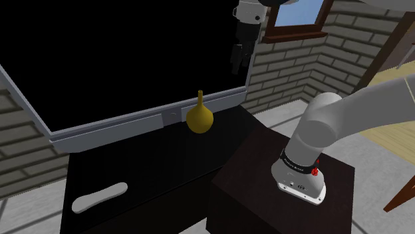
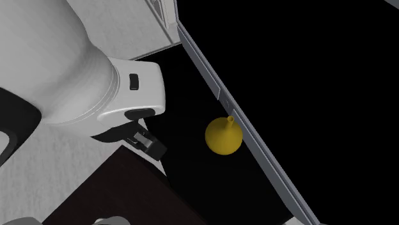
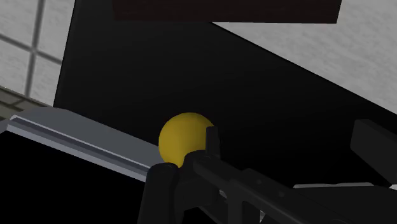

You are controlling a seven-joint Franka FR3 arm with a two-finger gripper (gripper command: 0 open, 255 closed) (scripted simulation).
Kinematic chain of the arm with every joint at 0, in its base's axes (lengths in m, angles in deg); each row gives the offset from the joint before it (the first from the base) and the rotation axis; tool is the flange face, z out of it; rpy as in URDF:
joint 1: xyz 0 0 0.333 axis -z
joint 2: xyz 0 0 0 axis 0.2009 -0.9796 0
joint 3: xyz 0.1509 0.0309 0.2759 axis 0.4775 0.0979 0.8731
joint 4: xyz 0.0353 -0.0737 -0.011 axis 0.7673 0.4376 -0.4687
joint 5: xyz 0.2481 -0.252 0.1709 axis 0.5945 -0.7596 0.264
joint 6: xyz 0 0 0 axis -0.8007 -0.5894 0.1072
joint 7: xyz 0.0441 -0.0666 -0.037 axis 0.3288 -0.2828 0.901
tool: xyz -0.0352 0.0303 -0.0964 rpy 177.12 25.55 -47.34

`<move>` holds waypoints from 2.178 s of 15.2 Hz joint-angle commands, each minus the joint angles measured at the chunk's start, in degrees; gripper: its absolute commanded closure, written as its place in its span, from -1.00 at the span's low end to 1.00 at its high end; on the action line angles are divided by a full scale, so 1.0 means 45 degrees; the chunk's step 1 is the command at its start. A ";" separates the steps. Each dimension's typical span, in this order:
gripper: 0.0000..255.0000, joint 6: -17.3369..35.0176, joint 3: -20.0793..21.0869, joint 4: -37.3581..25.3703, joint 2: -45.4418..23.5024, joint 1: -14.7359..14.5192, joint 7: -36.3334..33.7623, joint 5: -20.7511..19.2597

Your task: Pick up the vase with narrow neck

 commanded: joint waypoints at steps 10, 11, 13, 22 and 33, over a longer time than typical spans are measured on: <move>-1.00 0.3626 -0.0500 -0.0120 -0.3655 0.0337 0.0669 -0.0356; -1.00 0.3987 -0.0554 -0.0225 -0.4112 0.0367 0.0737 -0.0381; -1.00 0.4676 -0.0660 -0.0490 -0.5043 0.0422 0.0874 -0.0420; -1.00 0.7091 -0.1062 -0.2532 -0.9403 0.0643 0.1514 -0.0364; -1.00 0.8651 -0.1199 -0.4566 -1.2933 0.0857 0.2016 -0.0086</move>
